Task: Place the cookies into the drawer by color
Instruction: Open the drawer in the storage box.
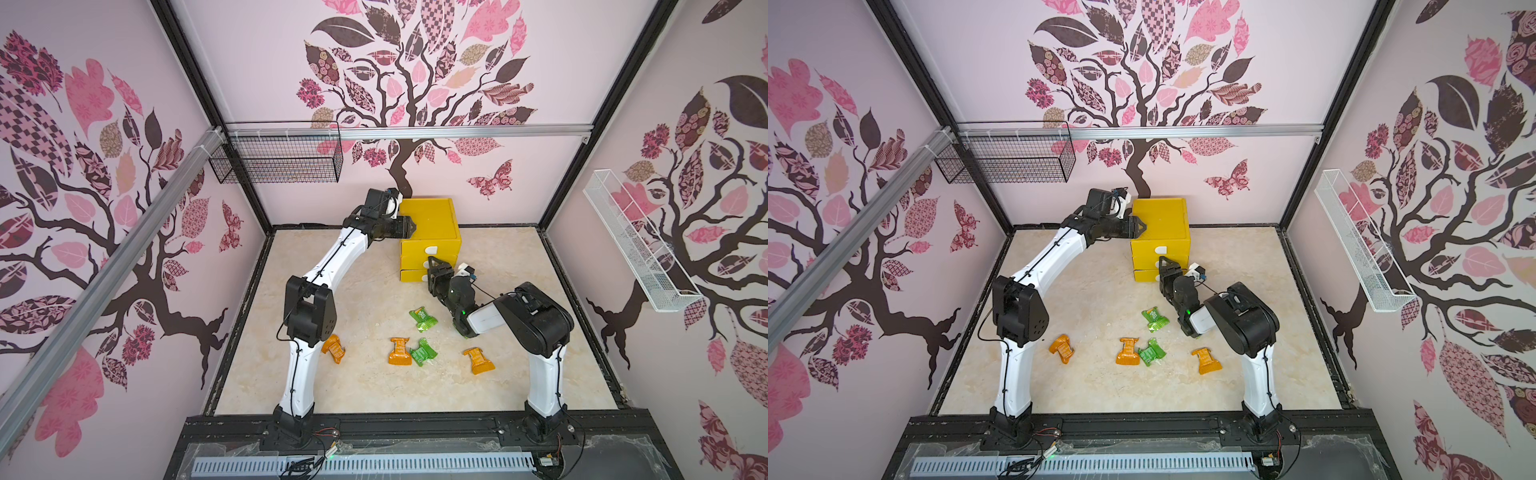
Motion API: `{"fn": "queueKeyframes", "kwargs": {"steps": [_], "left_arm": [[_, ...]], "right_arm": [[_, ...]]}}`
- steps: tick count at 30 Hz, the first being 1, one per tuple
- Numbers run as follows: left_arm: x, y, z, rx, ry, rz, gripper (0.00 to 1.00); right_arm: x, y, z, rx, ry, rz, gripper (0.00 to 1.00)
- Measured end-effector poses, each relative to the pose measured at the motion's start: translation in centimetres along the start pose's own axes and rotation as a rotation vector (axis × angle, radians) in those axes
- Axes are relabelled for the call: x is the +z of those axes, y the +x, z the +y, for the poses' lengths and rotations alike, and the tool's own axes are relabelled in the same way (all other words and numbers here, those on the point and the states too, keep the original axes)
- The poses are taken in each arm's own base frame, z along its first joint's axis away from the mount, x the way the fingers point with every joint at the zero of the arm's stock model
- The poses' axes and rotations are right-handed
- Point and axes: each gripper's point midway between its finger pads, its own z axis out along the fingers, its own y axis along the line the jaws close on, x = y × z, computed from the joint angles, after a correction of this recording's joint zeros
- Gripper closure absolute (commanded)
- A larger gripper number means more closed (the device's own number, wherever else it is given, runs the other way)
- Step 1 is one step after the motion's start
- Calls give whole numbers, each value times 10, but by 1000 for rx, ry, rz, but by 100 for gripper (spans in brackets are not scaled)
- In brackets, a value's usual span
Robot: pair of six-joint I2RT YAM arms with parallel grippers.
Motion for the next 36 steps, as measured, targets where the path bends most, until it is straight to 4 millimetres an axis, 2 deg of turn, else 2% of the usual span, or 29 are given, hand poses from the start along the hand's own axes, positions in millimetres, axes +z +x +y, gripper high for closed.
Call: {"fn": "queueKeyframes", "kwargs": {"steps": [10, 19, 36], "left_arm": [[0, 0, -1, 0, 3, 1, 34], [0, 0, -1, -1, 4, 0, 34], [0, 0, -1, -3, 4, 1, 35]], "right_arm": [[3, 0, -3, -1, -4, -14, 43], [5, 2, -2, -1, -12, -15, 57], [4, 2, -2, -11, -15, -18, 63]]}}
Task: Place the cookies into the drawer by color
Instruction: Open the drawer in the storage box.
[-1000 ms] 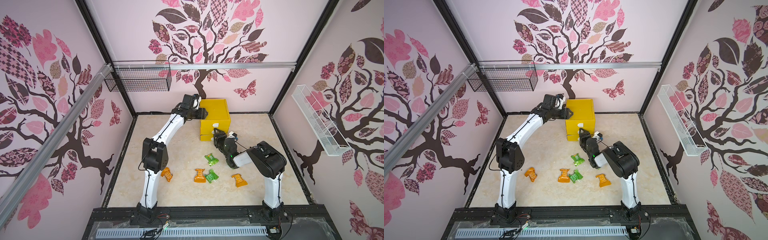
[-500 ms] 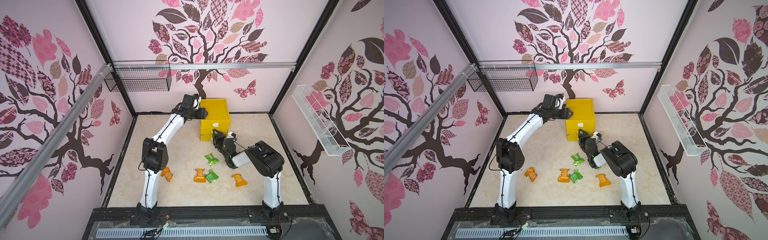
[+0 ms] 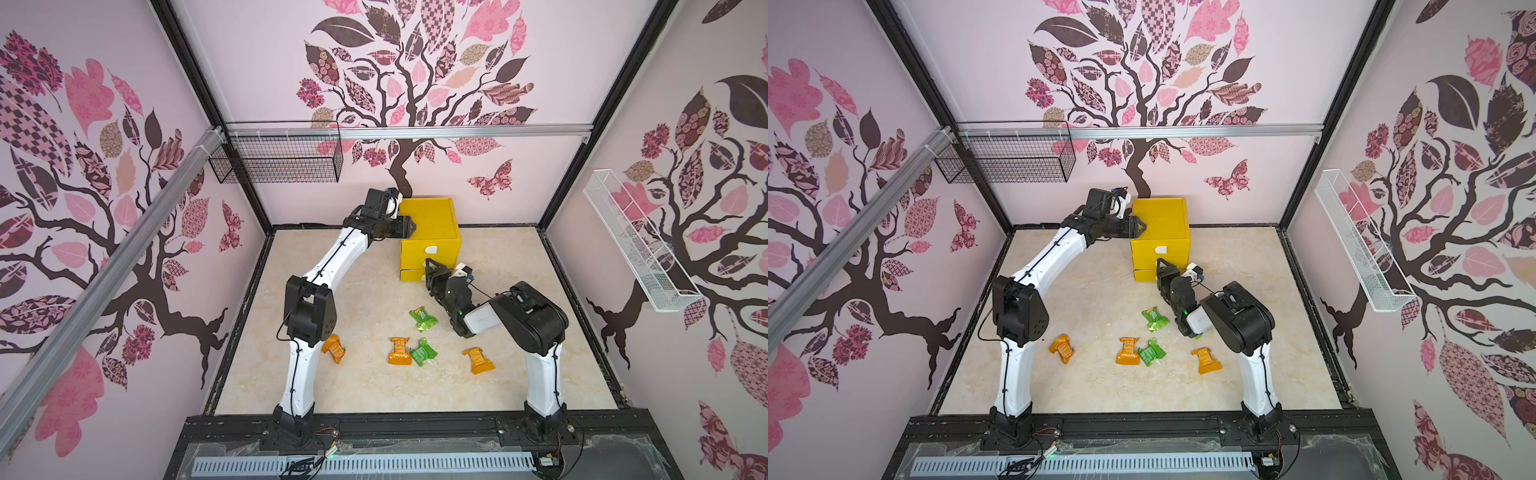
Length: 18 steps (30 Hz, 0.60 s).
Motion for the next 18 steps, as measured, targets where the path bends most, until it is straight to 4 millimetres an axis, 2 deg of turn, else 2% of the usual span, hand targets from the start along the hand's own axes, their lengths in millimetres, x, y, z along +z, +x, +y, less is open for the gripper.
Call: {"fn": "queueKeyframes", "kwargs": {"steps": [9, 18], "left_arm": [[0, 0, 0, 0, 2, 1, 35], [0, 0, -1, -1, 4, 2, 35]], "right_arm": [[-5, 0, -2, -1, -5, -2, 63], [-25, 8, -3, -5, 4, -6, 63]]}}
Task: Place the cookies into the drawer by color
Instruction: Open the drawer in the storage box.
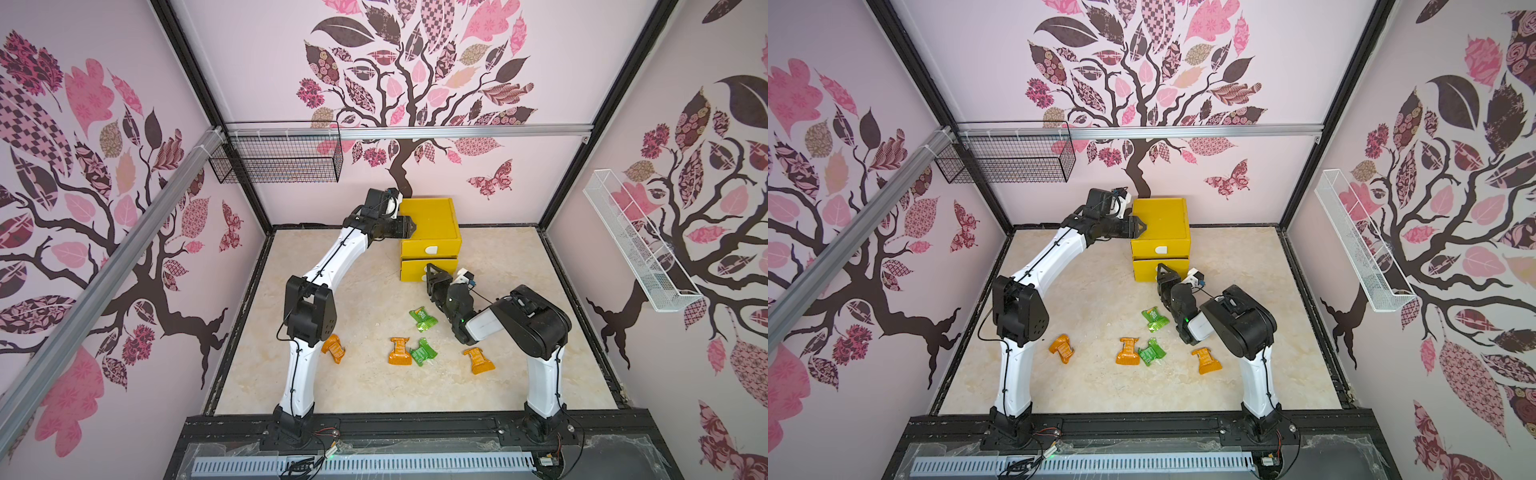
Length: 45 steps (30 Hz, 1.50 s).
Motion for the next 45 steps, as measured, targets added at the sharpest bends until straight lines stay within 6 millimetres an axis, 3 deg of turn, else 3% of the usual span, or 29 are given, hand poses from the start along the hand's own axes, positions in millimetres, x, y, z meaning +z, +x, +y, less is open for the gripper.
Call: {"fn": "queueKeyframes", "kwargs": {"steps": [20, 45], "left_arm": [[0, 0, 1, -5, 2, 0, 35], [0, 0, 1, -5, 2, 0, 35]], "right_arm": [[-61, 29, 5, -36, 66, 30, 63], [-74, 36, 0, -42, 90, 28, 63]]}}
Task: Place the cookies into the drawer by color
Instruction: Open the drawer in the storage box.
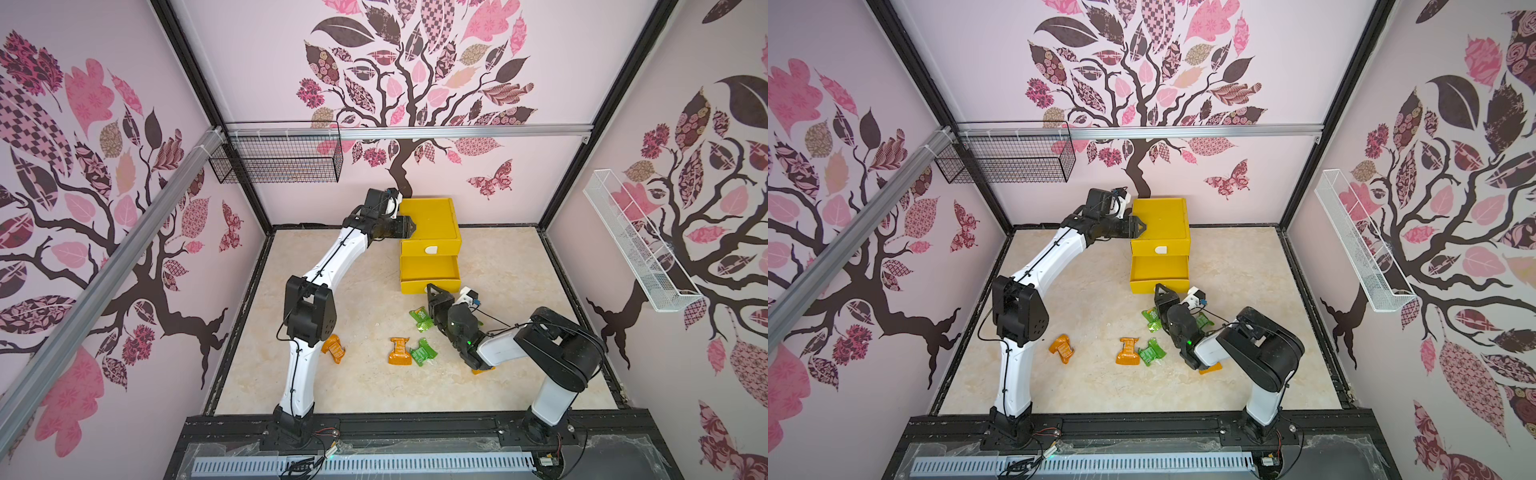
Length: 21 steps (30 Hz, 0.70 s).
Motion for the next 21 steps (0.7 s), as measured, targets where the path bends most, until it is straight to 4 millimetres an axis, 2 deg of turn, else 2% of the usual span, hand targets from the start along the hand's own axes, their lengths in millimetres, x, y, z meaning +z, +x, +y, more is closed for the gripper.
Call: {"fn": "queueKeyframes", "kwargs": {"steps": [7, 9, 12, 14, 18, 21], "left_arm": [[0, 0, 0, 0, 0, 0, 35], [0, 0, 0, 0, 0, 0, 34], [0, 0, 0, 0, 0, -1, 34], [0, 0, 0, 1, 0, -3, 31], [0, 1, 0, -1, 0, 0, 26], [0, 2, 0, -3, -1, 1, 23]], "right_arm": [[0, 0, 0, 7, 1, -1, 60], [-1, 1, -1, 9, 2, 0, 54], [-2, 2, -5, 6, 15, 5, 38], [-4, 2, -10, -5, 29, 5, 31], [-10, 1, -16, -44, 62, 9, 23], [-18, -2, -9, -76, 70, 11, 19]]}}
